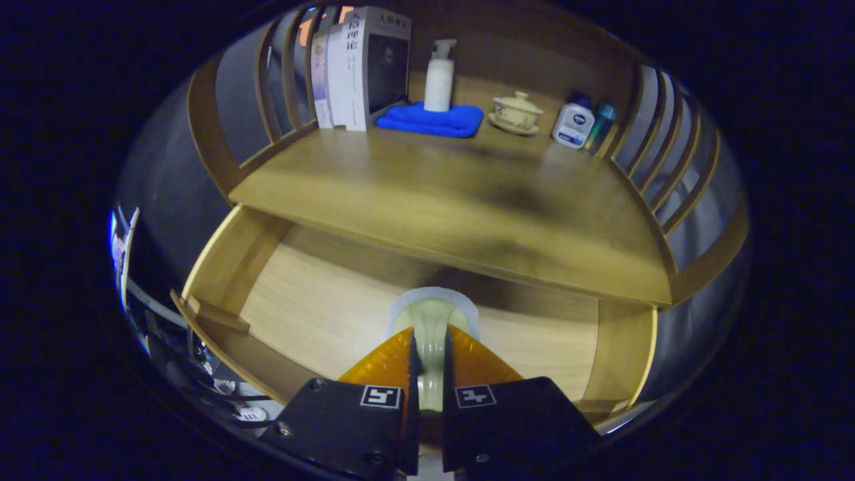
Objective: Pull open the drawer, take out the items inside it, and place them on the countertop above the cabinet.
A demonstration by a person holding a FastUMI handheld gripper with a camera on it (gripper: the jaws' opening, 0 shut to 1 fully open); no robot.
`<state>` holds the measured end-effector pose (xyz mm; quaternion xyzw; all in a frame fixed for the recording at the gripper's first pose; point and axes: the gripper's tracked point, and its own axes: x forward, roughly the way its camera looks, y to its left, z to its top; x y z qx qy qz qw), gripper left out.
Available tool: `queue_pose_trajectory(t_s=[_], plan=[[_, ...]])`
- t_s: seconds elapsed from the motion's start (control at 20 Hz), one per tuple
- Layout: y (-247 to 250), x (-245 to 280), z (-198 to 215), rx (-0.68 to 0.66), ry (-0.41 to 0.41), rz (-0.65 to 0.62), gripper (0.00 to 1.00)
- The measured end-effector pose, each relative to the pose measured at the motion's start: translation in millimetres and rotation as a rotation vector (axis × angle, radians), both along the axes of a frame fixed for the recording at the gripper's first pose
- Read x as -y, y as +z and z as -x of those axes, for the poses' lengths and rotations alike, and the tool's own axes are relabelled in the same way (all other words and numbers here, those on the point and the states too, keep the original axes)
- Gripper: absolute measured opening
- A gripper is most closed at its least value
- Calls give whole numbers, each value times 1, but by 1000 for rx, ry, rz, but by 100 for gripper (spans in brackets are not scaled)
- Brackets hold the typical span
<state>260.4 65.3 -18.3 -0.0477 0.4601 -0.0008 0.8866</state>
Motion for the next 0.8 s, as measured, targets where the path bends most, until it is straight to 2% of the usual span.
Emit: queue_pose_trajectory(t_s=[0.4,0.6,0.8], plan=[[58,-7,1,83,15,-43,17],[88,1,-35,145,-47,-67,17],[97,6,-79,193,-145,-160,17]])
